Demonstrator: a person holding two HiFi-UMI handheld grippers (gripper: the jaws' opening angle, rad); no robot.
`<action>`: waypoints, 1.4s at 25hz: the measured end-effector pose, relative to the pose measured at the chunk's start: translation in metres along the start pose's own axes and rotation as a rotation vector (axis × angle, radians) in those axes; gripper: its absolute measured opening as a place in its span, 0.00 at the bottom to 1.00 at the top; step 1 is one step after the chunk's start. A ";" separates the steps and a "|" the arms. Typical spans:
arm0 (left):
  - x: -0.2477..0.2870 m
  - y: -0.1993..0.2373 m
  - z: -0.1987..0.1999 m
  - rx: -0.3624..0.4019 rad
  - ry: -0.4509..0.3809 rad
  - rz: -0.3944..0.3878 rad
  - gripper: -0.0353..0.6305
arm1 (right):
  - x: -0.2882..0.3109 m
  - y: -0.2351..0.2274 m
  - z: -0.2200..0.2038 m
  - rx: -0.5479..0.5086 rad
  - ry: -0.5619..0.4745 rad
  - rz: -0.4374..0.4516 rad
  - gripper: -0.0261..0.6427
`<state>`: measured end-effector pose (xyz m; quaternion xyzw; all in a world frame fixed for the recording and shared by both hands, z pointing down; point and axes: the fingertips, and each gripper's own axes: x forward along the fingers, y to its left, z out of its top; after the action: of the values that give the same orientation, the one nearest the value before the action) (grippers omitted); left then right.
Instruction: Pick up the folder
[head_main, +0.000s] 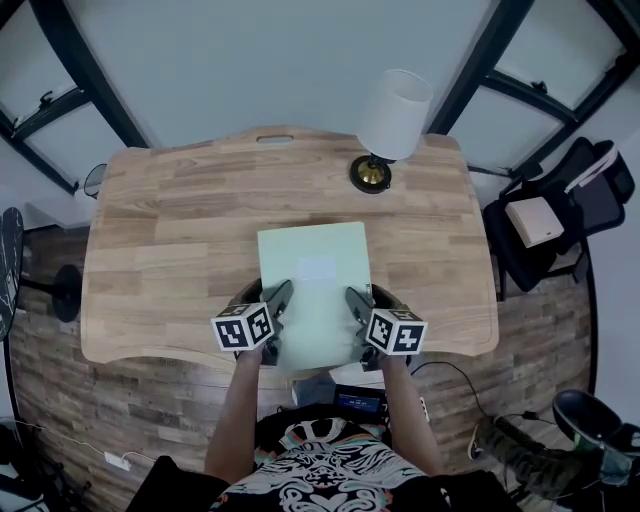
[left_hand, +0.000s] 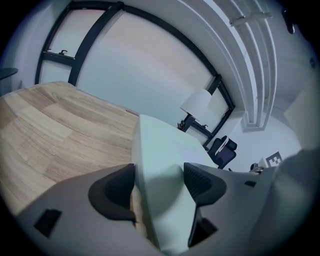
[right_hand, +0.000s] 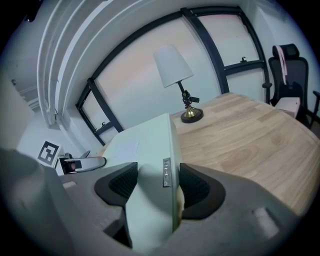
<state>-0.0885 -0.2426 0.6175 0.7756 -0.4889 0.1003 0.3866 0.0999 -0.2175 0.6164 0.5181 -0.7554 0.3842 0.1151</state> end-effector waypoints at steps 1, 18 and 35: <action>-0.002 -0.001 0.002 -0.002 -0.008 0.000 0.50 | -0.002 0.003 0.003 -0.011 -0.009 0.001 0.42; -0.053 -0.020 0.029 0.025 -0.116 -0.009 0.50 | -0.039 0.047 0.025 -0.098 -0.123 0.030 0.42; -0.093 -0.036 0.063 0.043 -0.232 -0.003 0.50 | -0.066 0.080 0.046 -0.126 -0.214 0.062 0.42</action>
<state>-0.1190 -0.2145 0.5068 0.7909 -0.5268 0.0197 0.3107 0.0691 -0.1910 0.5105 0.5244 -0.8016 0.2820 0.0541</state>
